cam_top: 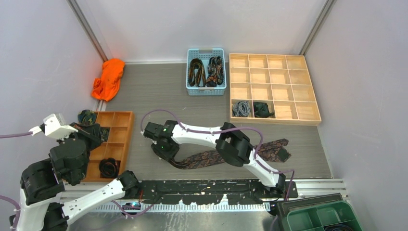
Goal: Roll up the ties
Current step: Flatten out the tie at the center of the board.
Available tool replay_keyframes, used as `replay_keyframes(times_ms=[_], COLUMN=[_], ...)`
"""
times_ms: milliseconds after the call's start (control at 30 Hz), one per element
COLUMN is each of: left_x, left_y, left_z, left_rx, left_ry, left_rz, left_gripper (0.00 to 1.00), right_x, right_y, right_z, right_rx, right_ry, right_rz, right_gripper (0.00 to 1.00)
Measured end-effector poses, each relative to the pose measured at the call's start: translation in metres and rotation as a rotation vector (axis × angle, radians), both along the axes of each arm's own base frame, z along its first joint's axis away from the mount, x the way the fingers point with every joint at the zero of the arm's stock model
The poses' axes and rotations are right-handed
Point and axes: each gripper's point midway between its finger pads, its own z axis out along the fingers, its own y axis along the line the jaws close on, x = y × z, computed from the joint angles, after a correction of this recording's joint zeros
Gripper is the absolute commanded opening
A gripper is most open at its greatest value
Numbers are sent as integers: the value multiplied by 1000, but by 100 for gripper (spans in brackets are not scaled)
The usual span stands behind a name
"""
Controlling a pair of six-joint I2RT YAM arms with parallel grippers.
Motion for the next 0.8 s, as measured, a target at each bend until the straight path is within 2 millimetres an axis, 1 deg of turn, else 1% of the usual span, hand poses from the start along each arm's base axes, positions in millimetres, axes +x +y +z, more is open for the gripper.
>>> replay_keyframes(times_ms=[33, 133, 200, 333, 500, 533, 600, 733, 800], left_x=[0, 0, -1, -1, 0, 0, 1, 3, 3], left_y=[0, 0, 1, 0, -1, -1, -2, -4, -4], left_z=[0, -2, -3, -5, -5, -4, -1, 6, 10], left_rx=[-2, -7, -6, -4, 1, 5, 10, 22, 20], left_ry=[0, 0, 2, 6, 8, 9, 8, -2, -13], left_rz=[1, 2, 2, 0, -2, -3, -4, -11, -13], left_gripper=[0, 0, 0, 0, 0, 0, 0, 0, 0], right_x=[-1, -3, -4, -10, -29, -34, -48, -67, -78], right_y=[-1, -3, -2, 1, 9, 9, 11, 19, 17], right_z=[-1, -7, -8, -7, -3, 0, 12, 48, 64], right_rx=[-4, -19, -14, 28, 139, 158, 205, 323, 373], right_ry=[3, 17, 24, 68, 245, 296, 407, 582, 648], right_rz=[-5, -26, -32, -16, 68, 95, 156, 302, 381], right_gripper=[20, 7, 2, 1, 1, 1, 1, 1, 1])
